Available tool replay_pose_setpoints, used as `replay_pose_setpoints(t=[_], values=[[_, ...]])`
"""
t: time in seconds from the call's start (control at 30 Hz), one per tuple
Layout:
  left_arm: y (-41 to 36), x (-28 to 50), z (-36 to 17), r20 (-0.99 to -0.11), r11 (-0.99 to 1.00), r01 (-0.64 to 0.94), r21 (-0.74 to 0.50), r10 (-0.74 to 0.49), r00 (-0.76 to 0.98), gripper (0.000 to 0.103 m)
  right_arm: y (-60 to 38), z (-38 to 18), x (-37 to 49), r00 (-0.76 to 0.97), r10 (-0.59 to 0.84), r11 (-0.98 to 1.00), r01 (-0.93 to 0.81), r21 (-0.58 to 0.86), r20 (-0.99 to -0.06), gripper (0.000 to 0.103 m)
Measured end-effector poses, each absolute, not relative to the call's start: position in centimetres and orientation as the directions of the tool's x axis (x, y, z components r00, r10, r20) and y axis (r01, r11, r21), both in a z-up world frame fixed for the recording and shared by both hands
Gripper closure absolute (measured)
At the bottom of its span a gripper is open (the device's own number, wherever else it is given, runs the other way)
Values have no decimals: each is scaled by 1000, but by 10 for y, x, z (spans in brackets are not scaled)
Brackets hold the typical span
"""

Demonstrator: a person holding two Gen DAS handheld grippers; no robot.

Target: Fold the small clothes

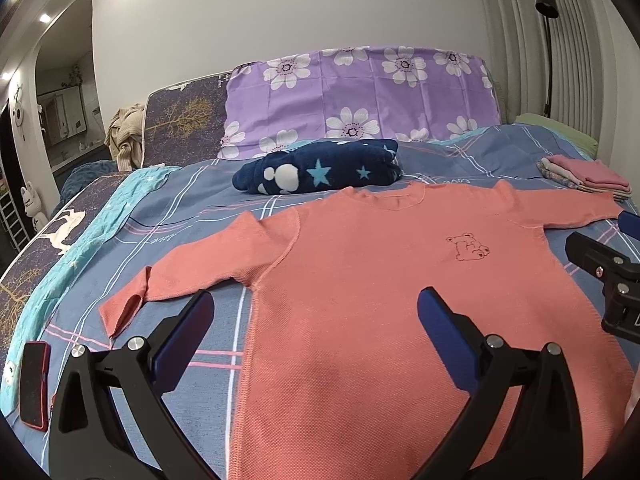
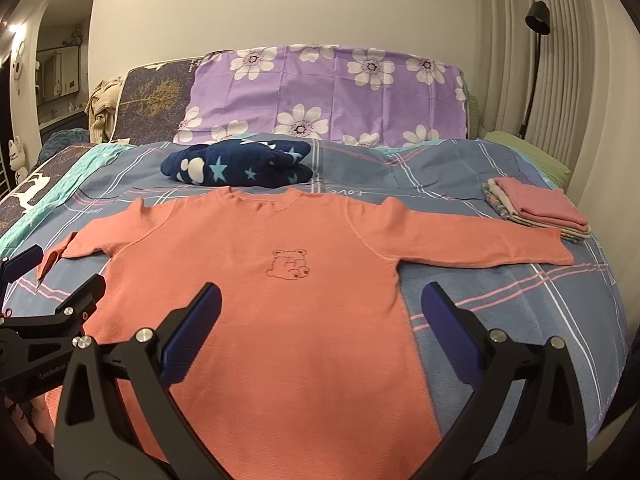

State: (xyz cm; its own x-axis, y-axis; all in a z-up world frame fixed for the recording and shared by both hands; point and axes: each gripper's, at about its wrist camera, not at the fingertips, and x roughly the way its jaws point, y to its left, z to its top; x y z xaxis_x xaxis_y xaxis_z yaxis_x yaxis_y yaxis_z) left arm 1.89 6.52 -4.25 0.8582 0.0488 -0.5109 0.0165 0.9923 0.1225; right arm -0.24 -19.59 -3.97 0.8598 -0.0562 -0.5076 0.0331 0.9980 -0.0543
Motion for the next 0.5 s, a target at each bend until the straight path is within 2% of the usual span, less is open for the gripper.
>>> replay_pose_setpoints(t=[0.5], values=[[82, 25, -51, -532, 994, 13, 110, 48, 846, 1, -171, -44, 8, 852, -49, 997, 7, -82, -522, 2]])
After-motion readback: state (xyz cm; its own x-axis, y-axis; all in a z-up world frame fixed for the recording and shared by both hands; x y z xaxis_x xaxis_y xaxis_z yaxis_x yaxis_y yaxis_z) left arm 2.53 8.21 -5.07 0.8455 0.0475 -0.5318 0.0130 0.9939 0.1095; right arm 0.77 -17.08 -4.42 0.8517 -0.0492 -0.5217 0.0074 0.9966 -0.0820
